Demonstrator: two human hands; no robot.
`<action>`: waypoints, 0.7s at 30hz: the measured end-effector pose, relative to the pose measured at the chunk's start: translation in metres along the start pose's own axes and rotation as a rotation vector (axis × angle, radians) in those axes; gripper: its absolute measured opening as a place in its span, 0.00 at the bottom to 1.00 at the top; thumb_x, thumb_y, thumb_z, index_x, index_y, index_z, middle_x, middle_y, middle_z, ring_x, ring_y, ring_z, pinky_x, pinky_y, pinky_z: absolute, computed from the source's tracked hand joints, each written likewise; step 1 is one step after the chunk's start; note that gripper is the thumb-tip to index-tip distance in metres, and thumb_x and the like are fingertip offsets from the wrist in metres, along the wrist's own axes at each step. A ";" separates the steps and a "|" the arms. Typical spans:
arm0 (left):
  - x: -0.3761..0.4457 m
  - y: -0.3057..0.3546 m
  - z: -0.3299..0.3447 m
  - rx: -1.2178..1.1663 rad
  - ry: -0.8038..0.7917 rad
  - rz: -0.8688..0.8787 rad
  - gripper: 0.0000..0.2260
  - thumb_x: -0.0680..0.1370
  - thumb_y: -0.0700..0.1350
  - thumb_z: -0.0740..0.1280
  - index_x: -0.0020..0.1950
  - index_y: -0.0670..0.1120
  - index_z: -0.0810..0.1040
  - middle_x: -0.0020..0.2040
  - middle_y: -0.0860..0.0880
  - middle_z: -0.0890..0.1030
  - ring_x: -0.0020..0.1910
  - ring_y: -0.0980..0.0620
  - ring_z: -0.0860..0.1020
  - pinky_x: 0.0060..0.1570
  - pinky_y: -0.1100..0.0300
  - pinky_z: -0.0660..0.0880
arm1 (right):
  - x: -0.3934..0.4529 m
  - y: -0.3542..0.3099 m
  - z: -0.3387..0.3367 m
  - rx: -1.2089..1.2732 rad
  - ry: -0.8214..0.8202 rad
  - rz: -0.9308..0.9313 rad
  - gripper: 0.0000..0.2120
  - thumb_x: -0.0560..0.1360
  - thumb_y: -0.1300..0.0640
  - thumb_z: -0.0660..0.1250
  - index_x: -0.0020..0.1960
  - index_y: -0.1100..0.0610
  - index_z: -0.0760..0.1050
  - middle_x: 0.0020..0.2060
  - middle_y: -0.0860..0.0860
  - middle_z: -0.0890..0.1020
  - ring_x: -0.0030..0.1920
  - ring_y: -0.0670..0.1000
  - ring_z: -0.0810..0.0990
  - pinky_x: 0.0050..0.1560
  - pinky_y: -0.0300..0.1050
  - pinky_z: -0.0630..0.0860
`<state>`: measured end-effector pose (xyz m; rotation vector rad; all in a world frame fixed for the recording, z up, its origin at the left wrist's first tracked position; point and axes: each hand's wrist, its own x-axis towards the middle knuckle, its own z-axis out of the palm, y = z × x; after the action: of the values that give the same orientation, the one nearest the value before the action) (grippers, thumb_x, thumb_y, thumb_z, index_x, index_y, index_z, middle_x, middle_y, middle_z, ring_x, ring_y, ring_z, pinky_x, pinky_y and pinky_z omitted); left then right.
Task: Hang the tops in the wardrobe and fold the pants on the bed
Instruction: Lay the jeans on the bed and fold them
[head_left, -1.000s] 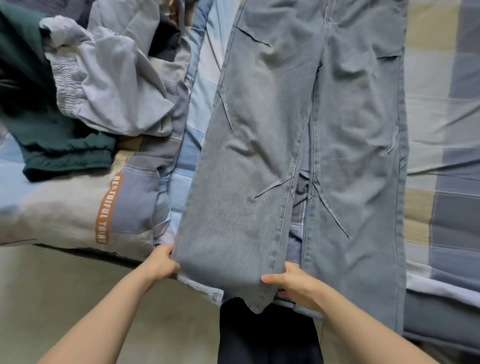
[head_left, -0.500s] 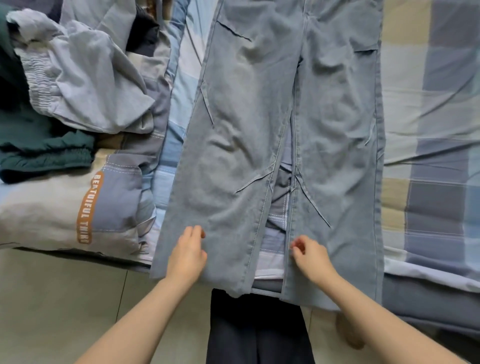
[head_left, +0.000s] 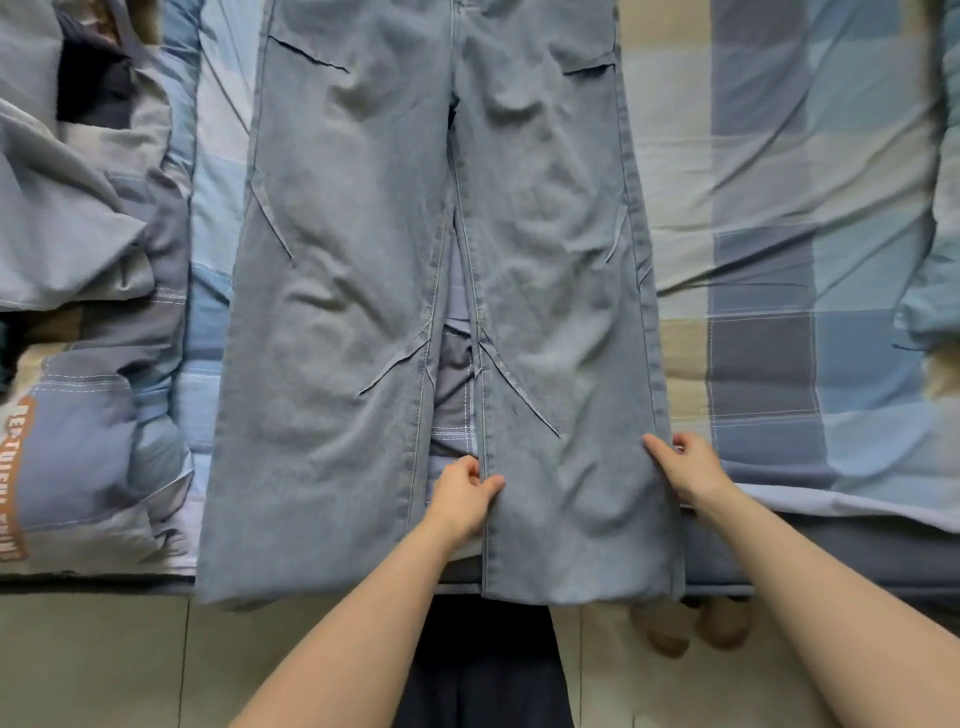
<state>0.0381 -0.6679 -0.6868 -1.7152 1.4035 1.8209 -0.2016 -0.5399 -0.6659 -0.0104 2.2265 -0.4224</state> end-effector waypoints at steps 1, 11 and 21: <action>-0.001 -0.003 -0.003 -0.016 -0.004 -0.004 0.10 0.76 0.39 0.70 0.39 0.46 0.71 0.31 0.50 0.72 0.33 0.50 0.69 0.36 0.56 0.66 | -0.002 0.003 -0.005 0.015 -0.014 -0.040 0.10 0.79 0.53 0.64 0.49 0.61 0.76 0.48 0.58 0.81 0.43 0.51 0.76 0.45 0.46 0.71; -0.010 0.031 -0.007 0.673 0.108 -0.076 0.17 0.77 0.42 0.65 0.62 0.39 0.65 0.62 0.39 0.74 0.62 0.37 0.74 0.57 0.51 0.71 | 0.010 -0.005 -0.015 0.170 -0.146 0.034 0.14 0.76 0.65 0.66 0.61 0.65 0.75 0.53 0.60 0.80 0.50 0.57 0.79 0.44 0.41 0.73; 0.024 0.201 -0.010 -0.108 -0.085 0.102 0.09 0.81 0.51 0.64 0.53 0.45 0.76 0.50 0.48 0.79 0.42 0.52 0.78 0.42 0.59 0.74 | -0.006 -0.124 -0.015 -0.026 -0.390 -0.637 0.32 0.74 0.71 0.62 0.76 0.57 0.58 0.70 0.48 0.69 0.66 0.42 0.70 0.64 0.28 0.64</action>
<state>-0.1118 -0.7843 -0.6158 -1.6224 1.4055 2.0336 -0.2260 -0.6515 -0.6150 -0.7660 1.8017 -0.6660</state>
